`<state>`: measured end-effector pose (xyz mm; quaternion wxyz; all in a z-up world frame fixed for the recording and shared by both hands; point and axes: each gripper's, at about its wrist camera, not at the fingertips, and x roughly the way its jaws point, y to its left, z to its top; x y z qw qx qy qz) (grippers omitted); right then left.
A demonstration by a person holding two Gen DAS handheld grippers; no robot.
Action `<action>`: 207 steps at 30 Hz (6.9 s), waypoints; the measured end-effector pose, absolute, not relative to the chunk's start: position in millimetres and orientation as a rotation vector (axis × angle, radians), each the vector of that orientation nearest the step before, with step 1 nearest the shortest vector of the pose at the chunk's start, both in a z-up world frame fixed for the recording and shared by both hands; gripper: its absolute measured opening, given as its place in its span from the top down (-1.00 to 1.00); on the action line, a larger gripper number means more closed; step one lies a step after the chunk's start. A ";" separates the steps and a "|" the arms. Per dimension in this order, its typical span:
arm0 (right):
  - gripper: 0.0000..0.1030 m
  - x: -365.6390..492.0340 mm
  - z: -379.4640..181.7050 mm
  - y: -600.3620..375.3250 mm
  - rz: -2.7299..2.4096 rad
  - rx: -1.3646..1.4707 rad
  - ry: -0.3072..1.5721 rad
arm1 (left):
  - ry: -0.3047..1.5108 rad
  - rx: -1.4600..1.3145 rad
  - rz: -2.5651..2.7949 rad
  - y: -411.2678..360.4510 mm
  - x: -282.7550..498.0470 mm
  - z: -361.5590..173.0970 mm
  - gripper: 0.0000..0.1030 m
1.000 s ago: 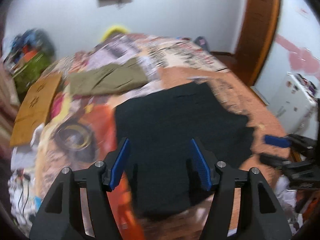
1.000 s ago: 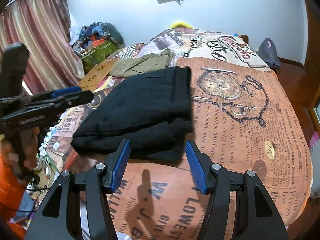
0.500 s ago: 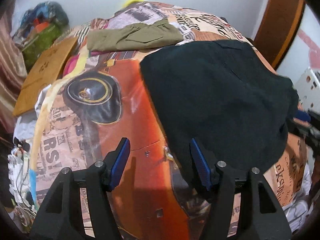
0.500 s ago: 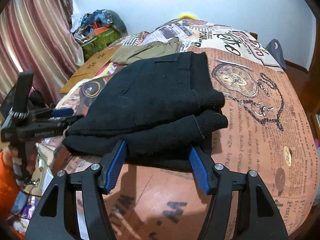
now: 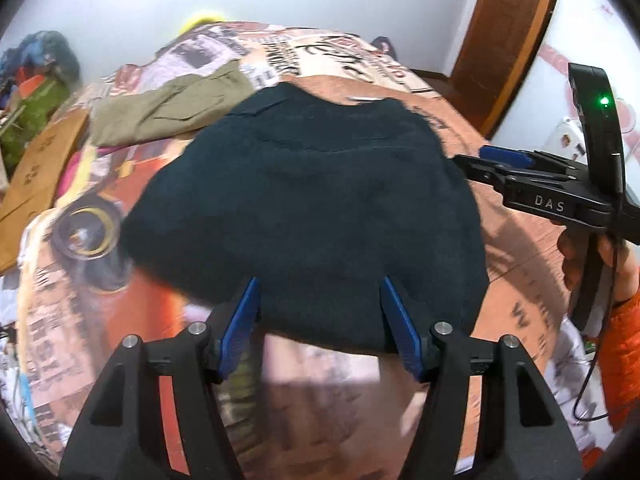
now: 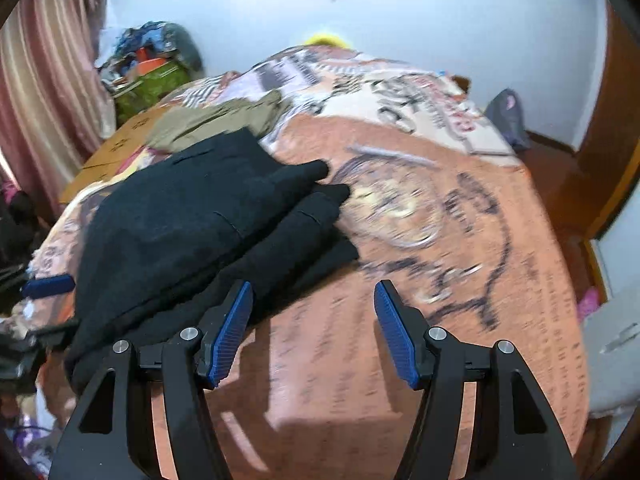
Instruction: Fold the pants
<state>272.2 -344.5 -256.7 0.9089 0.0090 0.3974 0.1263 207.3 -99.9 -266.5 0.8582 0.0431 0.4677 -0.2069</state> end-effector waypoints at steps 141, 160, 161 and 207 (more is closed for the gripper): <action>0.37 345.1 -270.1 -305.8 0.730 0.025 0.986 | 1.162 -0.109 -0.633 -72.5 364.0 -286.8 0.12; 0.45 331.4 -175.9 -288.9 0.707 -0.035 0.746 | 0.870 -0.038 -0.598 -51.4 339.1 -171.9 0.45; 0.45 333.7 -168.7 -284.9 0.709 -0.041 0.727 | 0.856 -0.035 -0.594 -48.4 340.0 -166.6 0.45; 0.44 374.7 -202.9 -206.3 0.792 -0.055 0.775 | 0.907 -0.016 -0.435 29.9 376.4 -201.7 0.45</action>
